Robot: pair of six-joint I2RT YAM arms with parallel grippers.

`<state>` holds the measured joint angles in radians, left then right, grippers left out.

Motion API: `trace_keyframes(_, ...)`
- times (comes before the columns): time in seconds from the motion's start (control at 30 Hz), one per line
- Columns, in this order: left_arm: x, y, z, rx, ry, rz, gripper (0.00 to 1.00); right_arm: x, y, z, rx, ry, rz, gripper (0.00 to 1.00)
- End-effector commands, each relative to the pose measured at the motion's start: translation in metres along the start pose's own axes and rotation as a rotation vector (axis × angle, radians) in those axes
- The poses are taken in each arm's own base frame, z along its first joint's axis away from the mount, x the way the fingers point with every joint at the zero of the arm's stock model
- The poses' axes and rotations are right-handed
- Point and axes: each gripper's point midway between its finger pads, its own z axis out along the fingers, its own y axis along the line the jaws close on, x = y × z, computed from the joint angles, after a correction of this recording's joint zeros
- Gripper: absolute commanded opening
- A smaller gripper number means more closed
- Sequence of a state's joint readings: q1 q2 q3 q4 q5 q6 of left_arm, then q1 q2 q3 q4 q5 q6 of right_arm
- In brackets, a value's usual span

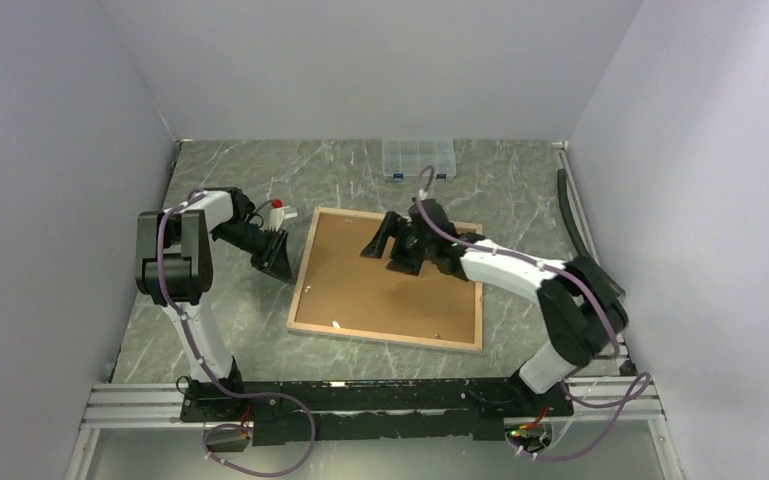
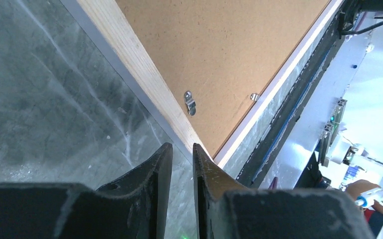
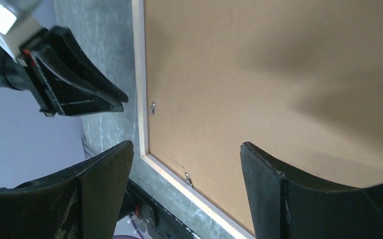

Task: Put the photo into the frame

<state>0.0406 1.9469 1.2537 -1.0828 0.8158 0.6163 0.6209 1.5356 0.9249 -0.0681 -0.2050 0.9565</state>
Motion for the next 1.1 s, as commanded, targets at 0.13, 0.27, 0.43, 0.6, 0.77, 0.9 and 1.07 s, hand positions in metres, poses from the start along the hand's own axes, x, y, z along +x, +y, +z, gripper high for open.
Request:
trace_keyframes(0.13, -0.010, 0.019, 0.008, -0.021, 0.001, -0.026, 0.26, 0.028, 0.071, 0.057, -0.212, 0.060, 0.132, 0.81)
trace_keyframes(0.27, -0.010, 0.020, 0.011, -0.009, 0.003, -0.035, 0.28, 0.048, 0.091, 0.076, -0.249, 0.098, 0.185, 0.80)
trace_keyframes(0.43, -0.011, 0.012, 0.011, 0.037, -0.007, -0.030, 0.32, 0.063, 0.105, 0.094, -0.263, 0.132, 0.228, 0.79)
trace_keyframes(0.6, -0.012, 0.008, 0.012, 0.063, -0.014, -0.032, 0.34, 0.077, 0.107, 0.105, -0.238, 0.164, 0.244, 0.78)
trace_keyframes(0.77, -0.010, 0.011, 0.015, 0.066, -0.010, -0.040, 0.36, 0.087, 0.104, 0.111, -0.225, 0.185, 0.268, 0.78)
trace_keyframes(0.9, -0.007, 0.015, 0.019, 0.067, 0.003, -0.053, 0.35, 0.094, 0.102, 0.115, -0.224, 0.206, 0.282, 0.77)
trace_keyframes(1.07, -0.004, 0.019, 0.023, 0.072, 0.014, -0.069, 0.34, 0.102, 0.102, 0.122, -0.225, 0.242, 0.282, 0.77)
